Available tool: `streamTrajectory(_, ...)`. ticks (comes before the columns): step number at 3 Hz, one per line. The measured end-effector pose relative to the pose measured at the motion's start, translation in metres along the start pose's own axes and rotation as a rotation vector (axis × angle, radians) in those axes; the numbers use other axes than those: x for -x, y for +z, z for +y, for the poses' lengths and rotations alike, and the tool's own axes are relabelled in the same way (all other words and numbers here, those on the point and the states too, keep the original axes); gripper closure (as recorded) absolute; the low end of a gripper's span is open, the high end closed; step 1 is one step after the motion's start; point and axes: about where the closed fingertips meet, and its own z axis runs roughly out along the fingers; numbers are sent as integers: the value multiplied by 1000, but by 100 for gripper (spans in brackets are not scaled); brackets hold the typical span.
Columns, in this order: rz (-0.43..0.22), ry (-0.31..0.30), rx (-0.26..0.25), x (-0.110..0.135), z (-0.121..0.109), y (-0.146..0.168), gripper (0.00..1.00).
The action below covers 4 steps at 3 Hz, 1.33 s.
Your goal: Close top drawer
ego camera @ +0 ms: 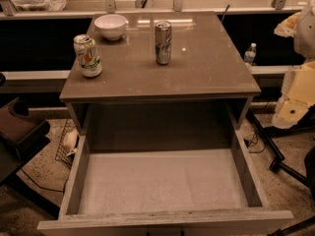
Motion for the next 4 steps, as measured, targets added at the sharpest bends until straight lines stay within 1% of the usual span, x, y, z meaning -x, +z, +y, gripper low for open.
streamTrajectory(1, 0, 0, -1, 0, 0, 0, 0)
streamTrajectory(2, -20, 30, 4, -23, 16, 11, 0)
streamTrajectory(3, -58, 66, -6, -61, 53, 25, 0)
streamTrajectory(4, -79, 101, -4, -110, 104, 50, 12)
